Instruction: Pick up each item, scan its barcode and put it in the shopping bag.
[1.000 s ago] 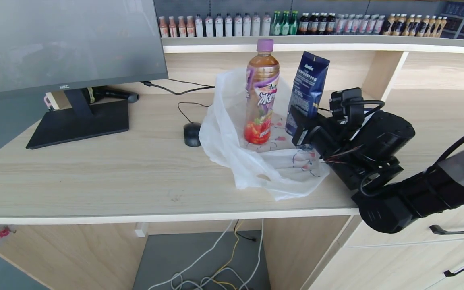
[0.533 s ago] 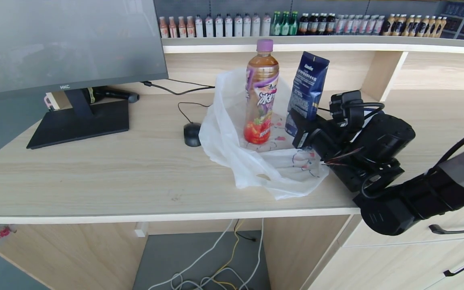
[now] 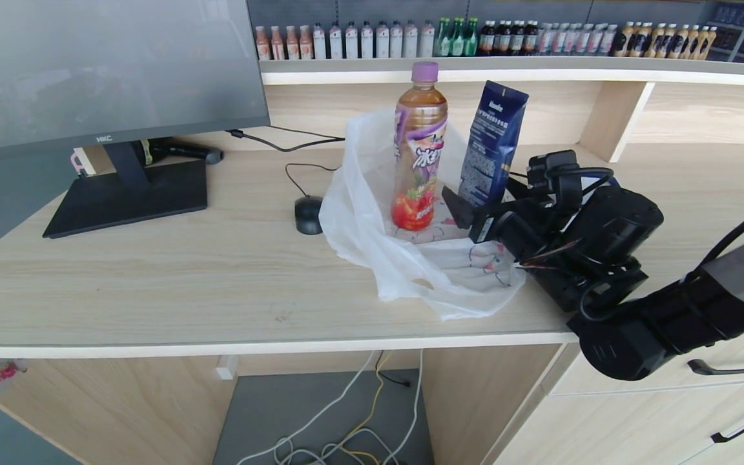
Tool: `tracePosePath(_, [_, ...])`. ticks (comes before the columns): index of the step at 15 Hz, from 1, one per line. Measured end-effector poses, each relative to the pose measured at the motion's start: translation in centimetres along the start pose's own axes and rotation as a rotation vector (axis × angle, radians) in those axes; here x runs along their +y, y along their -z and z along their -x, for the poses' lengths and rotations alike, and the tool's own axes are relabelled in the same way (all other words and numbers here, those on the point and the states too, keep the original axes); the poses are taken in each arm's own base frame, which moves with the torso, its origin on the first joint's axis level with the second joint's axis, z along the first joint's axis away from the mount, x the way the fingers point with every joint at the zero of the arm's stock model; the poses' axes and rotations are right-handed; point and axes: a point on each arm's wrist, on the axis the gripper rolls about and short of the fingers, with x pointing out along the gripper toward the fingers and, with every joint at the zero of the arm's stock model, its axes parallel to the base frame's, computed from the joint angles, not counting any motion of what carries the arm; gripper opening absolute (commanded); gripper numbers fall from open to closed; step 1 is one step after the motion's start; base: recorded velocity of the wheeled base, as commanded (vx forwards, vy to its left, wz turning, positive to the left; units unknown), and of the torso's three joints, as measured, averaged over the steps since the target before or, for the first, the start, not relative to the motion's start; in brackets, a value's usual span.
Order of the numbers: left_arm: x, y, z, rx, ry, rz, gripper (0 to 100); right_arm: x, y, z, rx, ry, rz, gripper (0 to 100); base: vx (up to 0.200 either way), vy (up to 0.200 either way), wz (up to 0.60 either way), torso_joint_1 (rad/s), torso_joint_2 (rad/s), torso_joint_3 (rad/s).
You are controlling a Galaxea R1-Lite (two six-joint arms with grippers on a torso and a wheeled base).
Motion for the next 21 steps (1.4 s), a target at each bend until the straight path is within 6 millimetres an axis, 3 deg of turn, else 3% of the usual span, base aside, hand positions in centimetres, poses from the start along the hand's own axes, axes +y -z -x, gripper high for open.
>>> tracePosePath(8, [0.0,0.0,0.0,0.0,0.0,0.0,0,-0.1,-1.8,1.2,-0.034,-0.001,-0.004,100,0.0,0.0,0.0,0.0,0.0,0.0])
tracePosePath(13, [0.0,0.0,0.0,0.0,0.0,0.0,0,0.1,-7.0,5.1,-0.134,-0.022,-0.021,100,0.0,0.0,0.0,0.0,0.0,0.0])
tracePosePath(15, [0.0,0.0,0.0,0.0,0.0,0.0,0,0.2,-9.9,8.6,-0.182,-0.04,-0.032,100,0.0,0.0,0.0,0.0,0.0,0.0])
tracePosePath(17, [0.0,0.0,0.0,0.0,0.0,0.0,0,-0.2,-12.1,13.7,-0.22,-0.053,-0.048,100,0.0,0.0,0.0,0.0,0.0,0.0])
tracePosePath(21, [0.0,0.0,0.0,0.0,0.0,0.0,0,-1.5,-12.6,24.4,-0.228,-0.063,-0.065,100,0.0,0.0,0.0,0.0,0.0,0.0])
